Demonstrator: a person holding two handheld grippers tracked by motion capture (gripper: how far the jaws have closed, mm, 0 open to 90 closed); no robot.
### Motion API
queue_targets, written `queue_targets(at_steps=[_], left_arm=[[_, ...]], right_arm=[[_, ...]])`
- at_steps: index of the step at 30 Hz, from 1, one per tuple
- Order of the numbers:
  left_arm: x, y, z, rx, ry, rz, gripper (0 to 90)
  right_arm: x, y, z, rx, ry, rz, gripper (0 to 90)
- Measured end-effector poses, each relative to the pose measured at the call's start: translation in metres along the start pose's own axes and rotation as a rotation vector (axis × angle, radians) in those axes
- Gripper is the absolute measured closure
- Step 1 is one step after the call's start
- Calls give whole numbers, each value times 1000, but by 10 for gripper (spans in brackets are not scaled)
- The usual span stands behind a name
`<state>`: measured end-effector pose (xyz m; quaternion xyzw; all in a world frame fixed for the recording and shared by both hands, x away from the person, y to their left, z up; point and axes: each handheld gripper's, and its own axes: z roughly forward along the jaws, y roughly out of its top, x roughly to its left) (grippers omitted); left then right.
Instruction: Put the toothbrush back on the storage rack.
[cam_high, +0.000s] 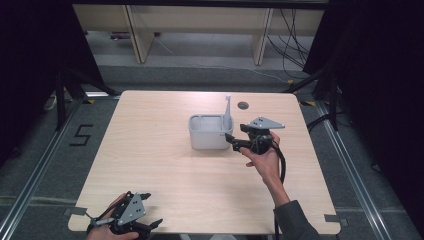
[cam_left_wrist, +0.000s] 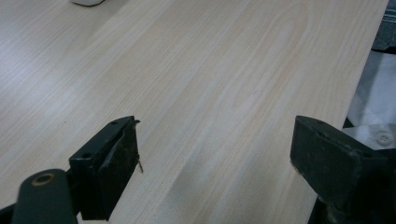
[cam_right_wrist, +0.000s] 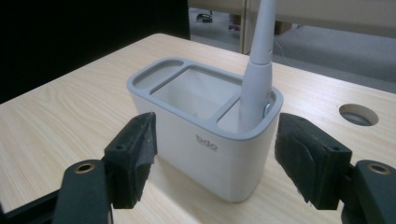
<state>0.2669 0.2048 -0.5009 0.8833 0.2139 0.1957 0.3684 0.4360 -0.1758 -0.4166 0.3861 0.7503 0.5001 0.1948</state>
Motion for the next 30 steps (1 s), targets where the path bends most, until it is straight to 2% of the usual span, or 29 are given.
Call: queue_targets(at_steps=[1, 2, 4, 5, 6, 7, 9, 10, 11, 12, 13, 14, 17, 18, 20, 22, 23, 24, 25, 26, 27, 28, 29, 30], left_arm=[[0, 0, 0, 0, 0, 0, 148], [0, 0, 0, 0, -1, -1, 148], [0, 0, 0, 1, -1, 0, 148], [0, 0, 0, 1, -1, 0, 148], [0, 0, 0, 1, 0, 1, 148], [0, 0, 1, -6, -1, -1, 148], [0, 0, 0, 1, -1, 0, 148], [0, 0, 0, 2, -1, 0, 148], [0, 0, 0, 2, 0, 0, 148], [0, 0, 1, -5, 1, 0, 148], [0, 0, 0, -2, 1, 0, 148], [0, 0, 0, 1, 0, 0, 148], [1, 0, 0, 2, -9, 2, 148], [0, 0, 0, -1, -10, -8, 148], [0, 0, -1, 0, -6, 5, 148], [0, 0, 0, -1, -7, 0, 148], [0, 0, 0, 0, -3, 0, 148], [0, 0, -1, 2, -4, 4, 148], [0, 0, -1, 0, -7, 6, 148], [0, 1, -1, 8, -6, 8, 148], [0, 0, -1, -1, -5, 4, 148], [0, 0, 0, 0, -6, 0, 148], [0, 0, 0, -1, 4, 0, 148], [0, 0, -1, 5, -9, 1, 148]], right_arm=[[0, 0, 0, -5, 8, -8, 295], [-1, 0, -1, -9, 1, -35, 293], [0, -1, -1, -10, 5, -33, 290], [4, -2, -3, 9, 8, 18, 290], [2, -2, -2, -3, 13, -10, 288], [4, -3, -3, 4, 19, 4, 287], [3, -4, -4, 1, 10, -23, 284], [5, -4, -4, 13, 23, 6, 281], [6, -5, -5, 23, 17, -5, 278], [7, -7, -4, 3, 18, -9, 278], [7, -7, -5, 6, 12, -34, 276], [8, -8, -5, 10, 25, -29, 275], [12, -9, -5, 9, 22, -19, 273], [11, -10, -6, 13, 14, -40, 273], [12, -10, -7, 17, 17, -50, 271], [15, -12, -7, 23, 31, -29, 271], [15, -13, -7, 15, 25, -61, 271], [17, -13, -9, 31, 29, -28, 269], [17, -14, -9, 27, 37, -47, 268], [19, -15, -9, 32, 35, -32, 267], [17, -16, -9, 18, 31, -70, 267], [20, -17, -11, 34, 37, -33, 267], [20, -18, -11, 36, 42, -49, 265], [20, -18, -11, 36, 42, -49, 265]])
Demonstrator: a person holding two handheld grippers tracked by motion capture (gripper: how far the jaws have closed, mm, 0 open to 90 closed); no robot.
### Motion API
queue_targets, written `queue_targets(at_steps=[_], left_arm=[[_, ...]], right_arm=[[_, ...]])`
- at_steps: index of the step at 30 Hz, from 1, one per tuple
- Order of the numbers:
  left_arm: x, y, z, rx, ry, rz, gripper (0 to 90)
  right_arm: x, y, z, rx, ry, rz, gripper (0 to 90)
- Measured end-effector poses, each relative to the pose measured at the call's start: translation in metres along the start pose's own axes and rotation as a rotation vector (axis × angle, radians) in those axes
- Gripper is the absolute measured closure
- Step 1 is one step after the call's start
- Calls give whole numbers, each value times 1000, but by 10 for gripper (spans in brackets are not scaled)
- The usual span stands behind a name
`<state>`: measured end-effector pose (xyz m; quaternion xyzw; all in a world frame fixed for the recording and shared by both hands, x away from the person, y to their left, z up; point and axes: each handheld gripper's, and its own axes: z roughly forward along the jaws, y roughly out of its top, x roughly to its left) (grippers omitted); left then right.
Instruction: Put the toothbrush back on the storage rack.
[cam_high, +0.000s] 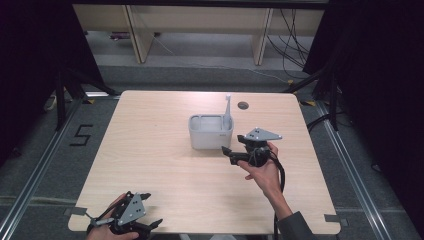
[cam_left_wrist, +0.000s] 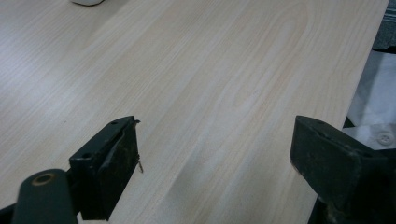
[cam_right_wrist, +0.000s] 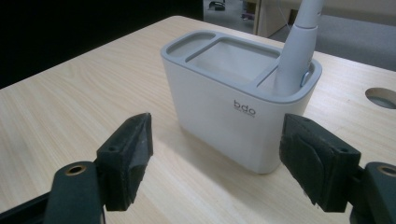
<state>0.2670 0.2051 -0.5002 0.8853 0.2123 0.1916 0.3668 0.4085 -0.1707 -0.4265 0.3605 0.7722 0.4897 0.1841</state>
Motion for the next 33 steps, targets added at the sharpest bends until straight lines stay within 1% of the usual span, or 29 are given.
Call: queue_targets(at_steps=[1, 2, 3, 4, 5, 6, 7, 8, 9, 10, 11, 12, 14, 15, 16, 17, 18, 19, 20, 21, 22, 23, 24, 25, 28, 29, 31, 32, 33], left_arm=[[0, 0, 0, -3, -3, 0, 148], [0, 0, 0, -4, 1, 0, 148], [0, 0, 0, -4, 1, 0, 148], [0, 0, 0, -1, 8, 1, 148], [0, 0, 0, -3, -1, -1, 148], [0, 0, 0, -4, 3, 4, 148], [0, 0, 0, -3, 2, 5, 148], [0, 0, 0, -3, -2, 0, 148], [0, 0, 0, -2, -1, 0, 148], [0, 0, 0, -4, -1, -9, 148], [0, 0, -1, -5, 4, 5, 148], [0, 0, -1, 1, 3, 7, 148], [0, 0, 0, -3, -1, -1, 148], [-1, 0, 0, -4, -2, -13, 148], [0, 0, 0, -3, -1, 1, 148], [0, 0, 0, -4, 2, 5, 148], [0, 0, 0, -3, 0, 1, 148], [-1, 0, 1, -5, 11, 0, 148], [0, 0, 1, -5, 11, -1, 148], [0, 0, 0, -5, -1, -1, 148], [0, 0, 0, -2, -1, 1, 148], [0, 0, 0, -2, -2, 2, 148], [0, 0, 0, -1, -1, 0, 148], [0, 0, 1, -5, 10, -1, 148], [-1, 0, 1, -4, 10, 0, 148], [-1, 0, 1, -4, 9, 0, 148], [0, 0, 1, -5, 11, -2, 148], [-1, 0, 1, -5, 11, -2, 148], [-1, 0, 1, -5, 10, -1, 148]], right_arm=[[1, -1, 1, -7, 6, 5, 265], [1, -3, 0, -5, 10, -15, 263], [1, -3, 0, -5, 10, -15, 263], [3, -4, -1, 5, 10, 8, 263], [4, -5, -2, 11, 6, 10, 262], [4, -6, -1, 7, 22, 0, 261], [6, -7, -1, 7, 7, 12, 260], [6, -7, -3, 20, 14, -8, 260], [7, -9, -2, 11, 9, 0, 260], [9, -10, -2, 17, 30, -2, 259], [9, -10, -2, 17, 30, -2, 259], [11, -12, -4, 29, 28, -7, 257], [11, -12, -5, 27, 22, -14, 254], [13, -13, -5, 32, 33, -6, 252], [13, -13, -5, 32, 33, -6, 252], [14, -14, -5, 23, 41, -6, 251], [17, -14, -7, 40, 31, 19, 251], [16, -16, -6, 25, 45, -12, 251], [16, -16, -6, 25, 45, -12, 251], [16, -17, -8, 37, 33, -22, 249], [18, -18, -7, 28, 44, -9, 249], [17, -18, -8, 31, 34, -29, 249], [17, -18, -8, 31, 34, -29, 249], [19, -20, -9, 40, 42, -17, 249], [21, -23, -9, 42, 44, 2, 248], [21, -24, -10, 45, 43, -7, 248], [22, -25, -10, 51, 41, -3, 248], [22, -26, -10, 54, 51, -6, 248], [22, -28, -10, 45, 54, -1, 248]])
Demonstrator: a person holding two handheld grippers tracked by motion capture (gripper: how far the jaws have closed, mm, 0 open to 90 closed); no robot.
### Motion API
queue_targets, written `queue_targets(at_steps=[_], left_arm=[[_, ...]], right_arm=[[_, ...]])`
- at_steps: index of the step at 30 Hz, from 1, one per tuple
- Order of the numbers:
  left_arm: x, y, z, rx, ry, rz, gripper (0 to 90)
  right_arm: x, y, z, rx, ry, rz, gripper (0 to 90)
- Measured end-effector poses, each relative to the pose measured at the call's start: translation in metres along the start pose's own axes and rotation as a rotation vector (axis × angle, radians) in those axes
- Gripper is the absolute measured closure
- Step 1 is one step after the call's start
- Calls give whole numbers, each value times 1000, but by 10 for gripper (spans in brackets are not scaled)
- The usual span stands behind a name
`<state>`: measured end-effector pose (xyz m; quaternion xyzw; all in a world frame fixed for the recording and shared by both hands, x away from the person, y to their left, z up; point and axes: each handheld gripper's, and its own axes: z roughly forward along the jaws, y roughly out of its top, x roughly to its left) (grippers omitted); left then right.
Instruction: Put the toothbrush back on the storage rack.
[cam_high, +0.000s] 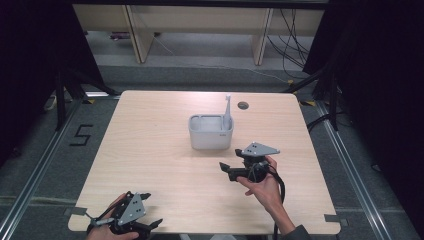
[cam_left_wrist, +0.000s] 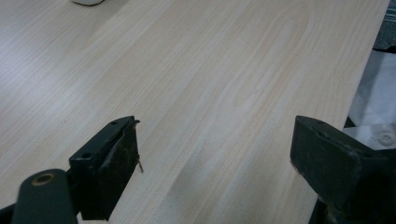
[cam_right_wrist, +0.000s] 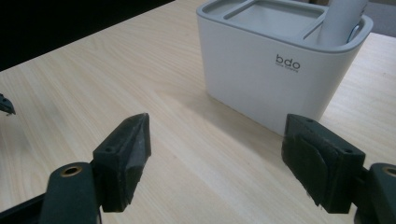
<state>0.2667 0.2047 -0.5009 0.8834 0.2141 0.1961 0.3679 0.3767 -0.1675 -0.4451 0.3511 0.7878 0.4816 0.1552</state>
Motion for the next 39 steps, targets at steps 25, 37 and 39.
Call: queue_targets(at_steps=[25, 37, 39], left_arm=[[0, 0, 0, 0, 2, -2, 148], [0, 0, 0, 2, 2, -1, 148], [0, 0, 0, 3, 0, -2, 148]], right_arm=[[16, -28, -7, 81, 56, -1, 225], [22, -37, -12, 119, 57, -23, 160], [22, -38, -13, 126, 59, -36, 158]])
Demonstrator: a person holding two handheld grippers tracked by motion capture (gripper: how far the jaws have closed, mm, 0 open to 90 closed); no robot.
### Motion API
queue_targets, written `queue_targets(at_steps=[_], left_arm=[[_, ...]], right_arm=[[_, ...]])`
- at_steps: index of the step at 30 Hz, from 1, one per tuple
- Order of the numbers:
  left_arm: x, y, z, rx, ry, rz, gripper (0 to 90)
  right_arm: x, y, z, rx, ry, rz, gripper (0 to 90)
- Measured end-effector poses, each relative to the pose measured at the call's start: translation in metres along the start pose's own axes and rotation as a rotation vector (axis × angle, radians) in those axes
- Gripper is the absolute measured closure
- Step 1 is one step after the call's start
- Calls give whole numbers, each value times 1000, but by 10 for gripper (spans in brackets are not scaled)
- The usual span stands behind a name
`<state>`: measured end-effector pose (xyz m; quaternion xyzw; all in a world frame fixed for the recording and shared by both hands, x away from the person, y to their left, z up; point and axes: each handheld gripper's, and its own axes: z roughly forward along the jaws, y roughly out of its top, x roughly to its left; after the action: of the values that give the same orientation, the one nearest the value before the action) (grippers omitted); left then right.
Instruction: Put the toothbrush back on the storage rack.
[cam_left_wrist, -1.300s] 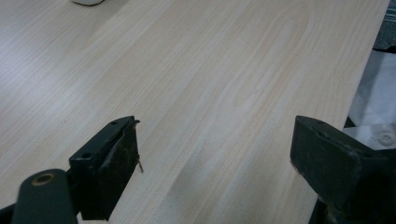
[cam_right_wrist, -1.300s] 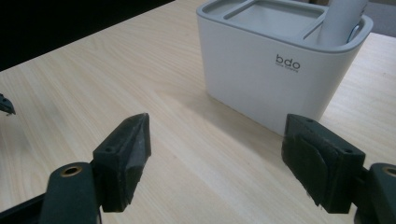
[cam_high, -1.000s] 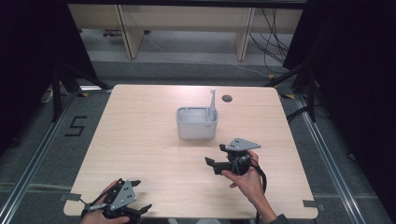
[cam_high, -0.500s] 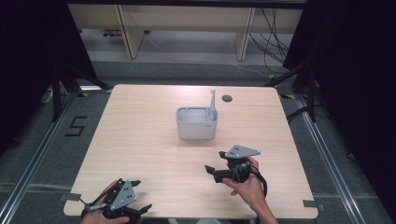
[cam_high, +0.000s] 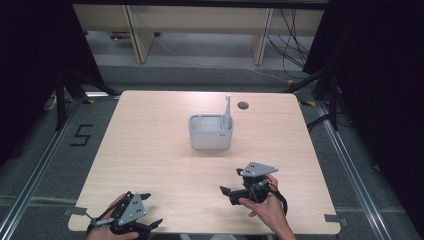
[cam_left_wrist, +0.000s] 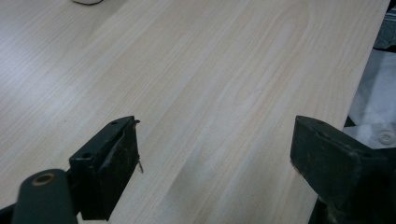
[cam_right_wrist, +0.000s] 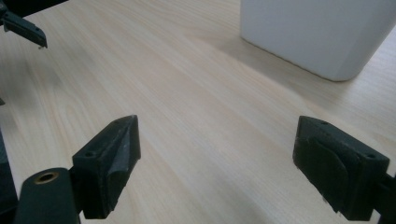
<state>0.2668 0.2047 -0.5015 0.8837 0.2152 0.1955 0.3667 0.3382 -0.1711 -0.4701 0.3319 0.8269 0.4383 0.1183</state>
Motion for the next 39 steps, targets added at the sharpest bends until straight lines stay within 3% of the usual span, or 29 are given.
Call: queue_targets(at_steps=[8, 12, 14, 15, 24, 25, 26, 28, 34, 39], left_arm=[[0, 0, 0, -2, -1, -1, 148], [0, 0, 0, -4, 0, -3, 148], [0, 0, 0, 1, -2, 1, 148], [0, 0, 0, 1, 2, 1, 148], [0, 0, -1, 5, -4, 5, 148], [0, 0, 0, 5, -4, 5, 148], [1, 0, -1, 11, -2, 12, 148], [0, 0, -1, 4, -4, 4, 148], [1, 0, -1, 19, -5, 14, 148], [1, 0, 0, 10, 11, 16, 148]], right_arm=[[7, -7, -3, 29, -2, -2, 158], [9, -11, -4, 43, 2, -38, 158], [11, -12, -4, 55, 12, -29, 158], [10, -13, -4, 59, 1, -51, 158], [17, -21, -7, 93, 9, -41, 159], [16, -21, -7, 93, 9, -72, 159], [19, -22, -8, 107, 5, -48, 159], [18, -23, -8, 102, 4, -73, 159], [20, -27, -11, 115, 4, -45, 160], [18, -30, -13, 113, 12, -66, 160]])
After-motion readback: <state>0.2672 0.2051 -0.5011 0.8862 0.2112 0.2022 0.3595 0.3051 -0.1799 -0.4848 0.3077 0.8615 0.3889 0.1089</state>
